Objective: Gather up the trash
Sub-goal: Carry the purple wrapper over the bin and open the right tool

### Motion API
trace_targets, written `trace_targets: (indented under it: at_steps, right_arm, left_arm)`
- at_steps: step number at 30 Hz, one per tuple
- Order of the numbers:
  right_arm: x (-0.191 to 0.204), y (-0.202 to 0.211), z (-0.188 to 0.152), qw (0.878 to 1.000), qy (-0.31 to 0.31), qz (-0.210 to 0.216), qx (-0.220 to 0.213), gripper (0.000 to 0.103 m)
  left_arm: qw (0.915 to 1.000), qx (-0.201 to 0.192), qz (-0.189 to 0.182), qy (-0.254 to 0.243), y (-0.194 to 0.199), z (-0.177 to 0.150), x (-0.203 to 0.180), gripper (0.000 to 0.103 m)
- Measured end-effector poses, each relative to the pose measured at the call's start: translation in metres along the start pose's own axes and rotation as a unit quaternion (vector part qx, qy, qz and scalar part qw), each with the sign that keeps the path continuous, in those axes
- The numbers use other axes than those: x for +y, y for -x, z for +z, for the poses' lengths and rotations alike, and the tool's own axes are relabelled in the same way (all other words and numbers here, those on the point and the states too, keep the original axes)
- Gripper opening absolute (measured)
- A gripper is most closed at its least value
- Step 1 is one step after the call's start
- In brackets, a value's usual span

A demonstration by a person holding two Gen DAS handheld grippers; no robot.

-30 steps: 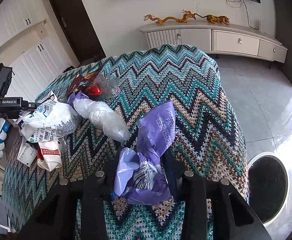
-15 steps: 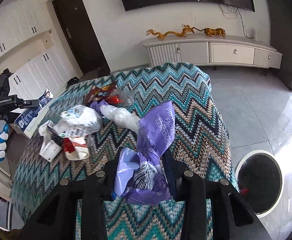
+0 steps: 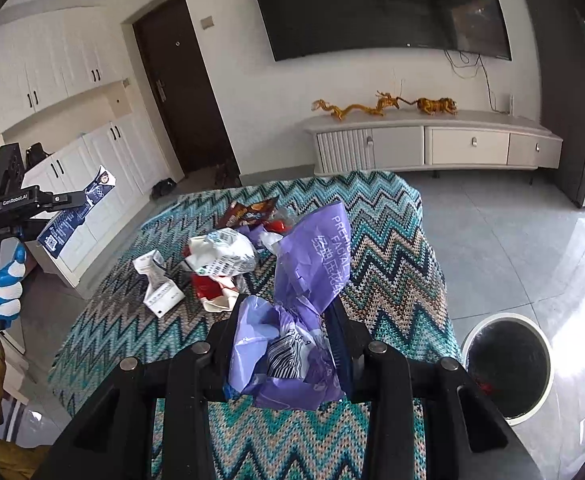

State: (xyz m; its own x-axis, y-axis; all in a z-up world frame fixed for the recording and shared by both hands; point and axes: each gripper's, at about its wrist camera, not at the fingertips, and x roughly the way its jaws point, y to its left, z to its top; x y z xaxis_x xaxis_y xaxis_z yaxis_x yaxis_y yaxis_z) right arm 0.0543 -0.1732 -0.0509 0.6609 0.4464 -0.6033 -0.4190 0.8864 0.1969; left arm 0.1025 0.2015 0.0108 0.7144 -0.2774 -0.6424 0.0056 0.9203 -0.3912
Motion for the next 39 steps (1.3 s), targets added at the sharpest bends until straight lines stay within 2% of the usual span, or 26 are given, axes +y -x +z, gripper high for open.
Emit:
trace_targets:
  at_steps: [9, 13, 17, 22, 28, 39]
  right_arm:
    - [-0.008, 0.047, 0.002, 0.999, -0.002, -0.008, -0.049, 0.035]
    - [-0.028, 0.063, 0.002, 0.998, -0.015, -0.020, -0.065, 0.035]
    - [-0.056, 0.073, -0.005, 0.996, -0.037, -0.038, -0.073, 0.035]
    - [-0.103, 0.075, -0.018, 0.993, -0.076, -0.056, -0.072, 0.035]
    - [-0.168, 0.065, -0.039, 0.987, -0.129, -0.077, -0.059, 0.035]
    - [-0.295, 0.018, -0.077, 0.970, -0.217, -0.106, -0.006, 0.036]
  left_arm:
    - [0.9994, -0.013, -0.010, -0.032, 0.022, 0.002, -0.049, 0.065]
    - [0.9980, -0.006, -0.014, -0.061, 0.014, 0.007, -0.086, 0.065]
    - [0.9954, 0.012, -0.026, -0.092, -0.010, 0.009, -0.129, 0.065]
    - [0.9892, 0.057, -0.054, -0.124, -0.063, 0.003, -0.190, 0.065]
    - [0.9769, 0.116, -0.075, -0.163, -0.145, -0.020, -0.267, 0.065]
    - [0.9473, 0.218, -0.102, -0.212, -0.302, -0.072, -0.380, 0.065]
